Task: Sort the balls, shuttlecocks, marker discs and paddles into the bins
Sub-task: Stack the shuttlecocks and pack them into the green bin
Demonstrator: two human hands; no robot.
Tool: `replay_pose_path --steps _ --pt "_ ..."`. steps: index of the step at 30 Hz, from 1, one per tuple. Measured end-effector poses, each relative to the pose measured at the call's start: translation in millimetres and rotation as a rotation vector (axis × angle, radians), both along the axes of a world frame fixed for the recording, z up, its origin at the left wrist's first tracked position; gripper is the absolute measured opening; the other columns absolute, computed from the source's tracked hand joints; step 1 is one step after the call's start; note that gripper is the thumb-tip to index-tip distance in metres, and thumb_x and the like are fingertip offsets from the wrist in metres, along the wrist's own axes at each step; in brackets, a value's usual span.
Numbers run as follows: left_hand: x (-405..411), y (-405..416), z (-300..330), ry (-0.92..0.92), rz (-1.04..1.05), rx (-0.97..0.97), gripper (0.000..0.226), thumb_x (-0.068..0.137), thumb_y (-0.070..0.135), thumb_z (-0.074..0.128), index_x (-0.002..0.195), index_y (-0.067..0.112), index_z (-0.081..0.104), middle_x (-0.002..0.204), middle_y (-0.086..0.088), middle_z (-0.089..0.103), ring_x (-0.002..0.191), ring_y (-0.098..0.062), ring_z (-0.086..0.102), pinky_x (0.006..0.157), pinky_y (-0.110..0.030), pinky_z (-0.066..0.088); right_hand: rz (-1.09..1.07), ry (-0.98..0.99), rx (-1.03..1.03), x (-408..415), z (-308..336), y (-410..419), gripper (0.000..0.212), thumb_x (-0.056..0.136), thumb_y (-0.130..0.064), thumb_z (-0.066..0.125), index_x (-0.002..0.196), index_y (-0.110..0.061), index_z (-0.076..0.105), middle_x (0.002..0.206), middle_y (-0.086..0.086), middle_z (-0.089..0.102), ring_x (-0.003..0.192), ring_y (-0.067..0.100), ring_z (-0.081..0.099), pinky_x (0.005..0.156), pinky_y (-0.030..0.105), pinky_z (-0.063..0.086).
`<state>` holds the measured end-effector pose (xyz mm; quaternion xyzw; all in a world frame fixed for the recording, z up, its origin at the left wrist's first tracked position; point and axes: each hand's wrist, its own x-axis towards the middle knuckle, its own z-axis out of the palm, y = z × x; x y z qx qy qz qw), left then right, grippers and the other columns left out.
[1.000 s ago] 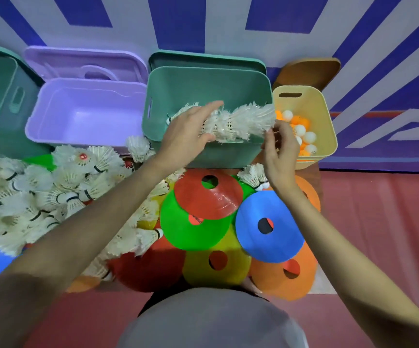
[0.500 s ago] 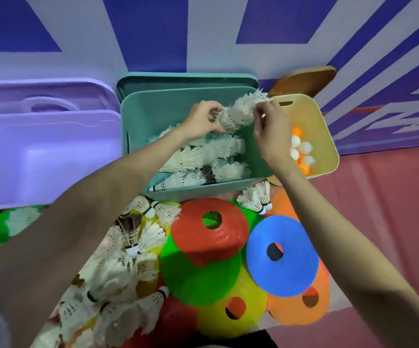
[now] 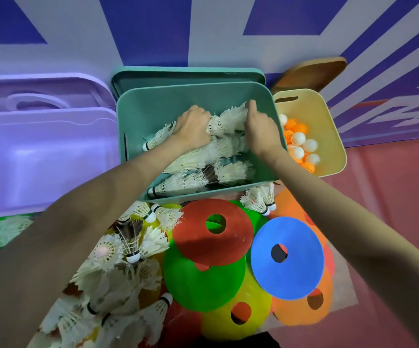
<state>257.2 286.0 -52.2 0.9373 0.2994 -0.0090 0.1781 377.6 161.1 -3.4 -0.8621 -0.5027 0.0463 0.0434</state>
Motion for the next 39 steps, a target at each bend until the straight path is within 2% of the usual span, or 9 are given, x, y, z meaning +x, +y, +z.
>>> replay_pose_path --steps 5,10,15,21,24,29,33,36,39 --pt "-1 -2 10 0.077 -0.012 0.101 0.015 0.077 0.004 0.06 0.082 0.008 0.047 0.089 -0.015 0.058 0.099 -0.03 0.053 0.064 -0.034 0.038 0.048 -0.075 -0.112 1 5 11 0.039 0.08 0.015 0.046 0.116 0.001 0.039 0.099 0.024 0.061 0.08 0.041 0.057 0.06 0.04 0.033" --pt "-6 0 9 0.092 0.003 0.056 0.016 0.084 0.007 0.061 0.086 0.007 0.045 0.095 -0.018 0.058 0.1 -0.033 0.054 0.067 -0.038 0.041 0.088 -0.134 -0.243 4 -1 25 0.04 0.076 0.015 0.057 0.113 0.003 0.047 0.114 0.023 0.059 0.103 0.043 0.059 0.078 0.045 0.047" --pt "-10 -6 1 0.025 0.003 0.112 0.045 0.087 0.03 0.068 0.121 0.005 0.053 0.12 -0.015 0.052 0.115 -0.032 0.046 0.086 -0.044 0.045 0.098 -0.178 -0.323 4 -5 30 0.035 0.082 0.017 0.05 0.114 0.005 0.054 0.118 0.024 0.058 0.109 0.041 0.058 0.084 0.044 0.047" --pt "-12 -5 -13 0.045 -0.009 0.002 0.038 0.091 0.014 0.064 0.126 0.008 0.053 0.114 -0.015 0.053 0.109 -0.034 0.051 0.086 -0.046 0.048 0.101 -0.192 -0.17 -2 -14 21 0.045 0.081 0.014 0.053 0.122 0.002 0.04 0.128 0.023 0.042 0.114 0.036 0.047 0.083 0.038 0.046" --pt "-10 0 -15 0.043 -0.006 -0.023 0.038 0.09 0.012 0.064 0.127 0.008 0.055 0.113 -0.015 0.055 0.11 -0.034 0.051 0.088 -0.045 0.048 0.232 -0.245 -0.181 0 -15 22 0.042 0.081 0.011 0.054 0.122 0.001 0.046 0.129 0.021 0.042 0.113 0.035 0.044 0.09 0.038 0.041" --pt "-3 3 -15 0.137 -0.04 -0.089 0.041 0.092 0.016 0.062 0.131 0.008 0.053 0.12 -0.017 0.055 0.115 -0.037 0.052 0.095 -0.045 0.046 0.263 -0.106 -0.259 11 -27 26 0.032 0.083 0.011 0.054 0.114 0.004 0.059 0.116 0.018 0.053 0.111 0.033 0.046 0.096 0.04 0.044" --pt "-5 1 -15 0.128 -0.026 -0.169 0.044 0.094 0.015 0.059 0.134 0.006 0.043 0.121 -0.02 0.055 0.115 -0.038 0.053 0.092 -0.046 0.047 0.258 -0.031 -0.3 10 -26 23 0.035 0.084 0.007 0.052 0.118 0.002 0.054 0.119 0.019 0.051 0.115 0.034 0.046 0.1 0.041 0.043" --pt "-9 0 -8 0.071 0.03 -0.206 0.051 0.092 0.015 0.058 0.139 0.007 0.039 0.132 -0.019 0.05 0.123 -0.035 0.049 0.098 -0.047 0.044 0.204 0.024 -0.275 3 -17 19 0.038 0.084 0.004 0.048 0.122 0.003 0.049 0.12 0.023 0.049 0.116 0.039 0.046 0.1 0.042 0.04" --pt "-16 -5 8 0.007 0.079 -0.216 0.047 0.092 0.017 0.058 0.137 0.011 0.047 0.137 -0.013 0.05 0.128 -0.031 0.046 0.105 -0.042 0.04 0.183 0.071 -0.139 -8 -1 -1 0.038 0.087 -0.003 0.051 0.125 0.002 0.048 0.12 0.023 0.048 0.115 0.039 0.045 0.098 0.043 0.04"
